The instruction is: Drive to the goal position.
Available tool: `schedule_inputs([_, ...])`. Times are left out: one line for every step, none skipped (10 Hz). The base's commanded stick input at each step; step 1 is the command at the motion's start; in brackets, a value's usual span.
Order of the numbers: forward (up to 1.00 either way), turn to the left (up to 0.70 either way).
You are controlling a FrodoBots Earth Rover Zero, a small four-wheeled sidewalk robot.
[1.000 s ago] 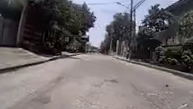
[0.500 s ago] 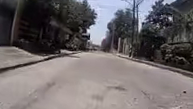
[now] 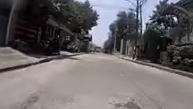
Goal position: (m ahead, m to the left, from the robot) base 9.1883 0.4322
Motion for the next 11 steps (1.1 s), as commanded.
schedule_inputs([1.0,0.0])
schedule_inputs([1.0,0.0])
schedule_inputs([1.0,0.0])
schedule_inputs([1.0,0.0])
schedule_inputs([1.0,0.0])
schedule_inputs([1.0,0.0])
schedule_inputs([1.0,0.0])
schedule_inputs([1.0,0.0])
schedule_inputs([1.0,0.0])
schedule_inputs([1.0,0.0])
schedule_inputs([1.0,0.0])
